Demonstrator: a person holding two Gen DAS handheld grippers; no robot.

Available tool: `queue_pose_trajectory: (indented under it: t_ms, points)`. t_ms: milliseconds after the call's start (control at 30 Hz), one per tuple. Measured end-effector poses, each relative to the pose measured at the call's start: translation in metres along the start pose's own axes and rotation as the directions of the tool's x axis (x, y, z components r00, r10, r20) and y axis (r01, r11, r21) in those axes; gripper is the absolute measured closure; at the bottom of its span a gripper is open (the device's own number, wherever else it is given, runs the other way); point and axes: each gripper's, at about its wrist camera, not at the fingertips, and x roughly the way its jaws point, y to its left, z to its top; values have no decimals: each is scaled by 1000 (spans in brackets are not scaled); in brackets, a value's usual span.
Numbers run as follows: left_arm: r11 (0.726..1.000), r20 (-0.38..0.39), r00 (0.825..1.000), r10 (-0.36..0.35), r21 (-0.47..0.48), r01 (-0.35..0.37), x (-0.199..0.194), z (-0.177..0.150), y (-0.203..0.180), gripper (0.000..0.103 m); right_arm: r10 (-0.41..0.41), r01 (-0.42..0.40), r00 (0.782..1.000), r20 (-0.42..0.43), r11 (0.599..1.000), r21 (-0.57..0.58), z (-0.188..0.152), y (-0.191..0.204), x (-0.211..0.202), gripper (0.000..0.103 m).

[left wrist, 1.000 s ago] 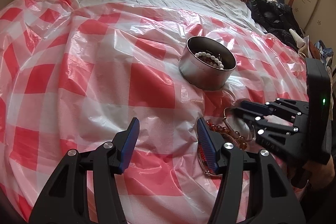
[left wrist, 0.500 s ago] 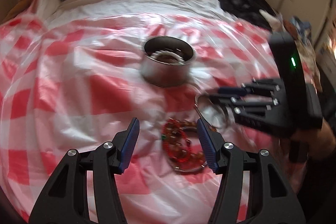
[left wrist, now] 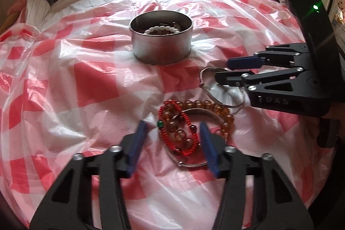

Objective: Organize jewelry

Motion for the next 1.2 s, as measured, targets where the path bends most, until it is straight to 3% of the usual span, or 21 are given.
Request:
queue_pose_trajectory:
  t_ms: [33, 100, 200, 333, 400, 467, 533, 567, 600, 667, 733, 767, 800, 867, 1067, 1200]
  points:
    - [1000, 2, 1000, -14, -15, 14, -2, 0, 4, 68, 1, -1, 1000, -1, 1000, -1, 0, 0, 0, 67]
    - [998, 17, 998, -55, -36, 56, -6, 2, 9, 86, 3, -3, 1000, -1, 1000, -3, 0, 0, 0, 63]
    - [993, 53, 994, -97, -61, 101, -15, 5, 14, 99, 5, -5, 1000, -1, 1000, -6, -1, 0, 1, 60]
    - [978, 78, 986, -147, -141, 157, -18, 7, 28, 100, 9, -9, 1000, -3, 1000, -4, -1, -1, 1, 60]
    - [976, 90, 987, -133, -160, 146, -20, 8, 33, 100, 9, -9, 1000, -4, 1000, -4, -1, -1, 1, 60]
    - [979, 85, 989, -124, -152, 136, -20, 9, 32, 100, 11, -11, 1000, -4, 1000, -6, -1, 0, 1, 55]
    - [979, 52, 984, -170, -104, 174, -17, 9, 24, 98, 8, -8, 1000, -5, 1000, -13, -2, 1, 1, 52]
    - [982, 45, 985, -166, -81, 169, -16, 9, 20, 89, 7, -7, 1000, -5, 1000, -15, -2, 1, 1, 51]
    - [988, 34, 988, -151, -40, 152, -15, 8, 11, 71, 6, -6, 1000, -5, 1000, -16, -2, 2, 1, 51]
    - [994, 30, 994, -107, 9, 107, -14, 6, 2, 56, 7, -7, 1000, -5, 1000, -15, -2, 2, 1, 51]
    - [997, 17, 997, -69, 36, 69, -11, 4, -3, 56, 7, -7, 1000, -5, 1000, -15, -3, 2, 1, 51]
    - [997, 4, 998, -66, 35, 66, -9, 4, -2, 69, 6, -6, 1000, -5, 1000, -16, -3, 2, 1, 51]
    - [997, -9, 998, -63, 38, 63, -7, 3, -1, 88, 6, -6, 1000, -6, 1000, -17, -3, 3, 1, 51]
    - [997, -7, 998, -61, 39, 62, -9, 3, 2, 97, 7, -7, 1000, -6, 1000, -18, -2, 3, 1, 50]
    - [980, 98, 987, -127, -141, 140, -29, 9, 37, 97, 18, -18, 1000, -9, 1000, -5, -2, -3, -1, 51]
    - [939, 137, 980, -145, -292, 180, -31, 7, 65, 96, 54, -54, 999, -3, 998, 34, -1, -12, -3, 51]
